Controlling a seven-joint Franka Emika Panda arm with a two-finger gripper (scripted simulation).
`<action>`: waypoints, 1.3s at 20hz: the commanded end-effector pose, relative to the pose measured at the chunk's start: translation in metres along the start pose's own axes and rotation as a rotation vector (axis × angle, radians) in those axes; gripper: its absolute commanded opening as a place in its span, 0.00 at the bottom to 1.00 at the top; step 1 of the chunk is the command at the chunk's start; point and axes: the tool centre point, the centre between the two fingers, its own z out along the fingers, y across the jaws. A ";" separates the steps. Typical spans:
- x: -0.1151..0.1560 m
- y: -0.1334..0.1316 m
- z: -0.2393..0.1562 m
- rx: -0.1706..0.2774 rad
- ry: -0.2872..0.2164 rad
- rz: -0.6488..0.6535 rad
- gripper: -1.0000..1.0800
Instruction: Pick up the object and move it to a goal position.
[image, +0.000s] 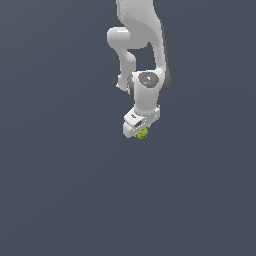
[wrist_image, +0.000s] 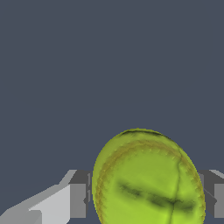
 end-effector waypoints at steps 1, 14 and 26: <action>-0.002 -0.002 -0.019 -0.001 0.002 0.000 0.00; -0.020 -0.019 -0.145 0.001 0.002 -0.002 0.00; -0.036 -0.033 -0.264 0.002 0.003 -0.002 0.00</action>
